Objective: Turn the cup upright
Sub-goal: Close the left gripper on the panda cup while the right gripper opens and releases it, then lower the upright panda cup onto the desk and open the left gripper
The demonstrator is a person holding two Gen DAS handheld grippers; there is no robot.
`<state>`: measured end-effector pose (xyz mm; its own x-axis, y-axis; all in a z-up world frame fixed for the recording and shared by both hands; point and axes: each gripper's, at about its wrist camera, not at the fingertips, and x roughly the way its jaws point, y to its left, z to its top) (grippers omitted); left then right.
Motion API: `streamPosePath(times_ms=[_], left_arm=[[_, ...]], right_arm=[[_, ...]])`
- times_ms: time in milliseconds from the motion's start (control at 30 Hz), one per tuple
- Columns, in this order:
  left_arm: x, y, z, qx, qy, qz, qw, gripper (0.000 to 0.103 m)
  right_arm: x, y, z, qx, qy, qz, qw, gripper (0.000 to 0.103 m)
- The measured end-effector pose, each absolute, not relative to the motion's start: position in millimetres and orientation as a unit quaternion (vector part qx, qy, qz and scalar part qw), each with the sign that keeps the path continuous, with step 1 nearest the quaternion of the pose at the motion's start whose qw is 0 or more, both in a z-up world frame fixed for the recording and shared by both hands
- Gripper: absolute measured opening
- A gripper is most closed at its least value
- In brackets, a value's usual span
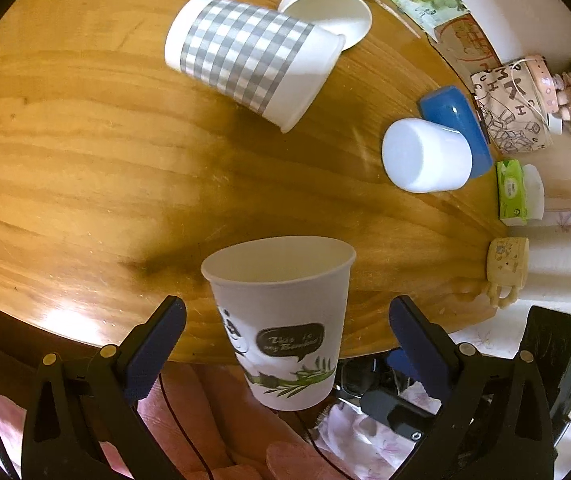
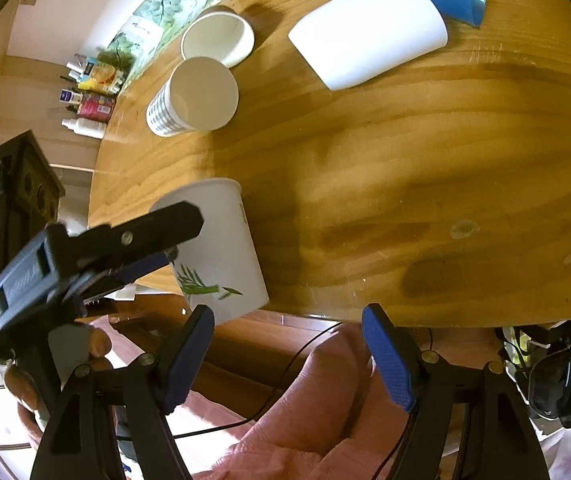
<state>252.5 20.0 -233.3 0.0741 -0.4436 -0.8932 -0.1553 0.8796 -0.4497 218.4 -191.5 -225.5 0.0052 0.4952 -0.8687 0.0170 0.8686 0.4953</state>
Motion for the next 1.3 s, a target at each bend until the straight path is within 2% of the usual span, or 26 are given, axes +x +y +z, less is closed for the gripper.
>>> streamPosePath(times_ms=[100,200,367,433,867,1300], left_arm=[[254,19,-237,-0.218,0.677,-0.098,0.696,0.101],[255,21,-243,-0.230,0.685,-0.094,0.684,0.094],[255,23,-248,-0.244,0.689,-0.092,0.676,0.074],[255,23,-248,-0.248,0.686,-0.098,0.677,0.070],[257,18,-223,-0.215,0.612,-0.113,0.753,0.068],[256,17,-203,-0.191,0.477,-0.137,0.847,0.068]], right_arm=[[216,-190,-226,0.183,0.685,0.176,0.683,0.077],[214,-190,-226,0.177,0.686,0.177,0.683,0.077],[213,-189,-225,0.173,0.688,0.180,0.682,0.077],[213,-190,-225,0.172,0.687,0.181,0.682,0.077],[210,-195,-219,0.168,0.680,0.177,0.692,0.077],[200,-200,-217,0.169,0.678,0.166,0.696,0.077]])
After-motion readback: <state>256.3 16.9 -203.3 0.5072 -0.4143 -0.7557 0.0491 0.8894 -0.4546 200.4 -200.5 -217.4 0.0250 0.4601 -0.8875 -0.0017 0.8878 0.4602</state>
